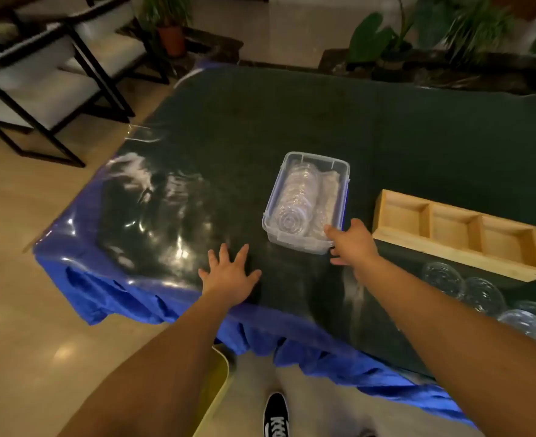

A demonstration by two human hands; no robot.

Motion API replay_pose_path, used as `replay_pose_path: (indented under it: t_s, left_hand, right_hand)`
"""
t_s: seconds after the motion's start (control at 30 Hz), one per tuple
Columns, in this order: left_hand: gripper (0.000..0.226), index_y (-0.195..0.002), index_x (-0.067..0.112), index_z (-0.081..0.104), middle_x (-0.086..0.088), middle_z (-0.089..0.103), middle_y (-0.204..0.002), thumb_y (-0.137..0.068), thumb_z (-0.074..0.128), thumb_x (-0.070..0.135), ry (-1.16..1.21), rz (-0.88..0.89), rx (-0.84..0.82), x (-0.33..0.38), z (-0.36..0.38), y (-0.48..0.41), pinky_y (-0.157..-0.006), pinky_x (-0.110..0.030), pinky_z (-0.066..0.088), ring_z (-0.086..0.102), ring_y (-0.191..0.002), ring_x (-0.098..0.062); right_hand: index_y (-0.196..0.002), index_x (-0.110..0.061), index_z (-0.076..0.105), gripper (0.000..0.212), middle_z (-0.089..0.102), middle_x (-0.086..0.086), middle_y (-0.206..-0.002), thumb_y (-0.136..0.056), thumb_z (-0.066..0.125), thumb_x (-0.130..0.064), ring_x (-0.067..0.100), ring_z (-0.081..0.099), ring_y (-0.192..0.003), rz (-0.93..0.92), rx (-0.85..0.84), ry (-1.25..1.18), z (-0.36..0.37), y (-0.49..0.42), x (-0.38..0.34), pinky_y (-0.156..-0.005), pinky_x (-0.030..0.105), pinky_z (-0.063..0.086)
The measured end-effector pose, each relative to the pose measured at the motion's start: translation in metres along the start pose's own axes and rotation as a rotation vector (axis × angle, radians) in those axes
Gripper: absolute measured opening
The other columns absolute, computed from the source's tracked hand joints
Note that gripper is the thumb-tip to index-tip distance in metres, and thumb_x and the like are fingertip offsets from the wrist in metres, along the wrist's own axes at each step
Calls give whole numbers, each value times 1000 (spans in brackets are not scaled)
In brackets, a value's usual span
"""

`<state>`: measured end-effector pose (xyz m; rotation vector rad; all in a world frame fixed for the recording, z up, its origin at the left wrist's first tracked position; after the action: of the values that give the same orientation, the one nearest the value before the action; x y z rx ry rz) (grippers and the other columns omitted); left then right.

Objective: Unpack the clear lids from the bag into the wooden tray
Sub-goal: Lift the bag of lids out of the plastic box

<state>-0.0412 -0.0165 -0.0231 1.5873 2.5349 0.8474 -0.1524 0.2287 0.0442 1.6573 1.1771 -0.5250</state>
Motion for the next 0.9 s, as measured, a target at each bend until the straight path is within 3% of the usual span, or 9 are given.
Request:
replay_pose_path:
  t_s: [0.1, 0.23, 0.47, 0.7, 0.8, 0.9]
  left_hand:
    - [76, -159, 48, 11, -13, -2, -172, -92, 40, 73, -8, -72, -11, 4, 5, -10, -116, -74, 11, -5, -156, -44]
    - [82, -159, 48, 5, -16, -11, -171, -90, 40, 77, -134, -85, 15, 7, 22, -11, -114, -77, 10, -12, -154, -47]
    - [81, -159, 48, 4, -15, -13, -171, -91, 39, 76, -142, -107, 46, 4, 29, -16, -115, -77, 8, -14, -155, -45]
    - [80, -159, 49, 5, -13, -12, -172, -91, 39, 74, -133, -131, 13, 3, 27, -15, -116, -75, 7, -13, -155, -43]
    - [70, -157, 39, 29, -15, 16, -170, -95, 52, 59, 163, -172, -4, 12, 9, -19, -122, -60, 16, 11, -156, -38]
    - [58, -152, 20, 45, -12, 56, -148, -98, 62, 34, 897, -157, 143, 42, -4, -6, -111, -36, 38, 53, -132, -28]
  right_hand:
    - [-129, -13, 43, 53, 57, 13, -126, -92, 65, -42, 35, 66, -101, 37, 50, 90, 4, -18, -5, -74, 47, 63]
    - [-128, -14, 45, 39, 55, 15, -126, -95, 61, -24, 37, 67, -96, -34, 47, 306, 7, -32, -3, -69, 46, 63]
    - [-137, -23, 42, 49, 57, 4, -118, -92, 62, -14, 22, 65, -87, -113, -13, 241, -32, -7, 36, -62, 40, 64]
    - [-141, -22, 40, 48, 62, 2, -105, -97, 56, -14, 21, 72, -76, -146, -80, 210, -52, 42, 93, -59, 35, 63]
    - [-141, -20, 41, 49, 61, 0, -107, -96, 59, -16, 21, 72, -77, -120, -98, 144, -52, 43, 91, -57, 30, 62]
    - [-138, -20, 44, 49, 60, -8, -106, -94, 64, -27, 18, 71, -84, -101, -148, 95, -58, 46, 87, -67, 38, 64]
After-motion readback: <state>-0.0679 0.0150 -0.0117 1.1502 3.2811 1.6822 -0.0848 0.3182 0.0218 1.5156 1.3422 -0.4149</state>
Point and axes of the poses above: each hand's wrist, its own y-axis away from the middle knuckle, its own z-axis out of the palm, x = y × z, the point moved 5 cm from there along -y, towards the middle knuckle
